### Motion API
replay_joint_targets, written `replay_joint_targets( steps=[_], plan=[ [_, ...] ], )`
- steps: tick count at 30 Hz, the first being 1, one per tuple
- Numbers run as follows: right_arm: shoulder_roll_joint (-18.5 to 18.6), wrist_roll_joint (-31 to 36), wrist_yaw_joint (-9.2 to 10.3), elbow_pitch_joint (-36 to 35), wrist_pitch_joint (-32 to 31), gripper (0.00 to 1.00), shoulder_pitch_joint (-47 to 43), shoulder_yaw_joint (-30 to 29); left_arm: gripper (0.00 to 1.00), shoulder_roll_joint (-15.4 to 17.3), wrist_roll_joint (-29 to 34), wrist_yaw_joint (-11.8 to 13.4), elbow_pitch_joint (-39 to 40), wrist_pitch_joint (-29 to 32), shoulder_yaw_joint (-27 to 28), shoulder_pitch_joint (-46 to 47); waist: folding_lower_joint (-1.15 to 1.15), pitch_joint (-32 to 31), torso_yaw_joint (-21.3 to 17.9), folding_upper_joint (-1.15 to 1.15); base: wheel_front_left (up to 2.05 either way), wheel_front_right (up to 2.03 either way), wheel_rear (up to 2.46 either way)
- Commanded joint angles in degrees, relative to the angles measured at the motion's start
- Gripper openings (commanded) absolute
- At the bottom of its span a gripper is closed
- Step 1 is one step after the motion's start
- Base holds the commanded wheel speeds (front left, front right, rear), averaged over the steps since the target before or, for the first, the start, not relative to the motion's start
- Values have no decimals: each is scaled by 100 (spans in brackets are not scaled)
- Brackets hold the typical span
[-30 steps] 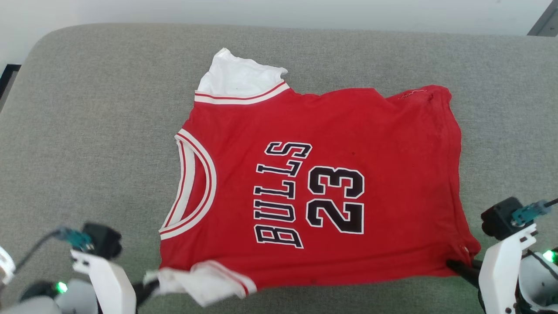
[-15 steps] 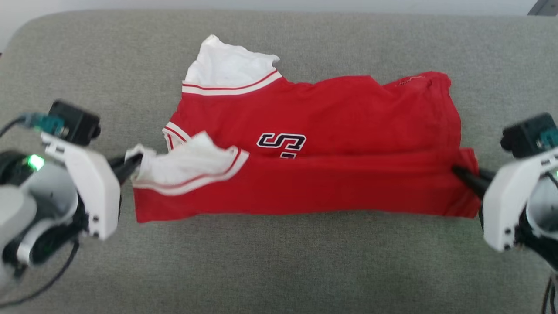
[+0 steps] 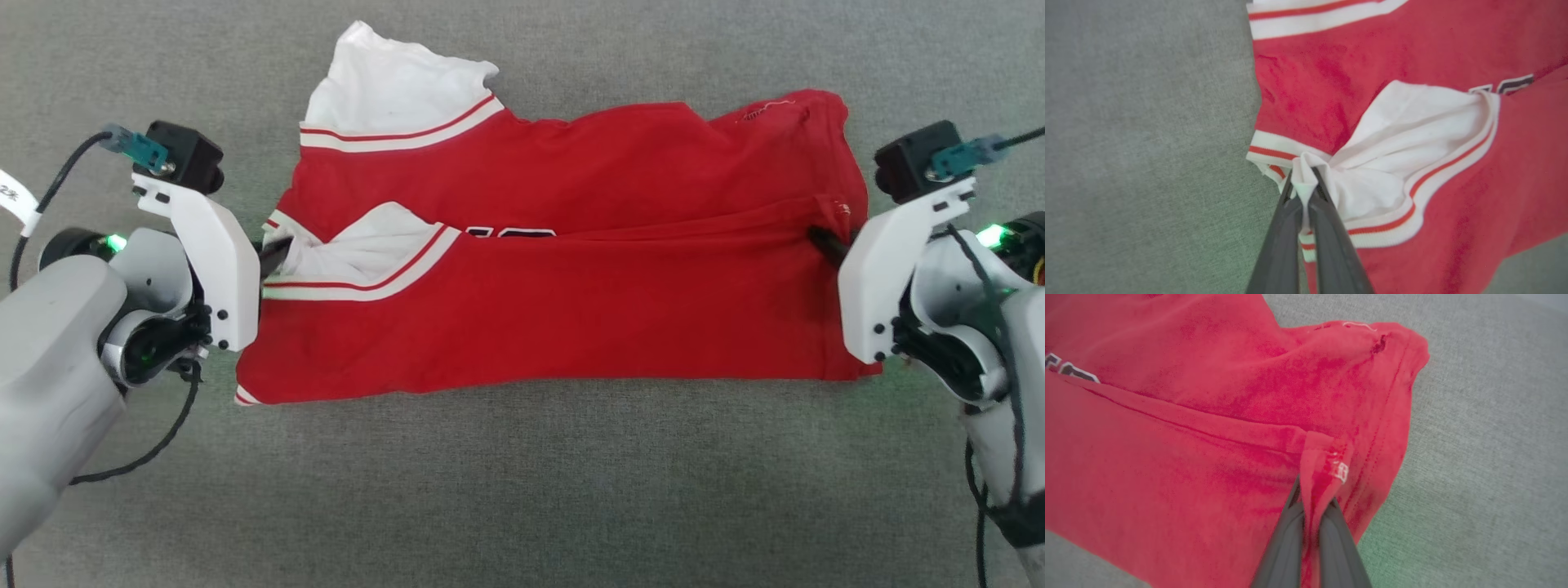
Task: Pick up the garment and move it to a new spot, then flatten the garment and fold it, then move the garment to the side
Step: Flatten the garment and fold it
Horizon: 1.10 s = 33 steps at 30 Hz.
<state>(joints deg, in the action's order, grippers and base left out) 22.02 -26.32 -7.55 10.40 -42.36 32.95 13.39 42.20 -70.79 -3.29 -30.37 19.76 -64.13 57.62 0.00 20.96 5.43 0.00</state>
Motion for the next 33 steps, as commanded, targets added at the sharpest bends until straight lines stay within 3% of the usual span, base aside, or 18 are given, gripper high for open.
replay_joint_targets(
  steps=[1, 3, 5, 6, 7, 8, 9, 15, 20, 24, 33],
  plan=[
    [10, 27, 13, 105, 47, 0, 104, 40, 0, -43, -13, -46, -148, 44, -5, 75, 0, 36, -25, 0, 0, 0, 0],
    [-13, 7, 12, 318, 158, 0, 232, 193, 1, -206, -93, -151, -516, 138, -41, 110, 0, 67, -36, 0, 0, 0, 0],
    [-37, -37, 12, 497, 269, 24, 323, 255, 40, -328, -158, -224, -820, 192, -53, 117, 0, 76, -40, 0, 0, 0, 0],
    [-32, -35, 12, 559, 315, 38, 361, 281, 73, -370, -170, -256, -935, 198, -51, 139, 0, 75, -38, 0, 0, 0, 0],
    [-41, -41, 13, 605, 374, 60, 387, 254, 100, -394, -217, -274, -1020, 218, -36, 160, 0, 70, -35, 0, 0, 0, 0],
    [-34, -24, 12, 609, 418, 97, 397, 261, 100, -406, -262, -299, -1088, 264, -26, 173, 0, 61, -30, 0, 0, 0, 0],
    [-15, -9, 12, 591, 455, 100, 404, 281, 100, -394, -251, -320, -1118, 301, -33, 194, 0, 50, -24, 0, 0, 0, 0],
    [-40, 8, 11, 239, 813, 100, 179, -97, 100, -135, -365, -320, -929, 405, 50, 218, 0, -42, 31, 0, 0, 0, 0],
    [-290, 235, 9, -347, 1260, 100, -221, -707, 100, 262, -455, -12, -258, 556, 73, 1, 0, -101, 66, 0, 0, 0, 0],
    [-613, 493, 9, -821, 1618, 100, -584, -1171, 100, 697, -432, 406, 661, 553, 105, -166, 0, -125, 47, 0, 0, 0, 0],
    [-1418, 947, 7, -1820, 2227, 100, -1255, -1956, 100, 1632, -754, 1701, 2886, 890, 64, -844, 0, -105, -108, 0, 0, 0, 0]
  ],
)
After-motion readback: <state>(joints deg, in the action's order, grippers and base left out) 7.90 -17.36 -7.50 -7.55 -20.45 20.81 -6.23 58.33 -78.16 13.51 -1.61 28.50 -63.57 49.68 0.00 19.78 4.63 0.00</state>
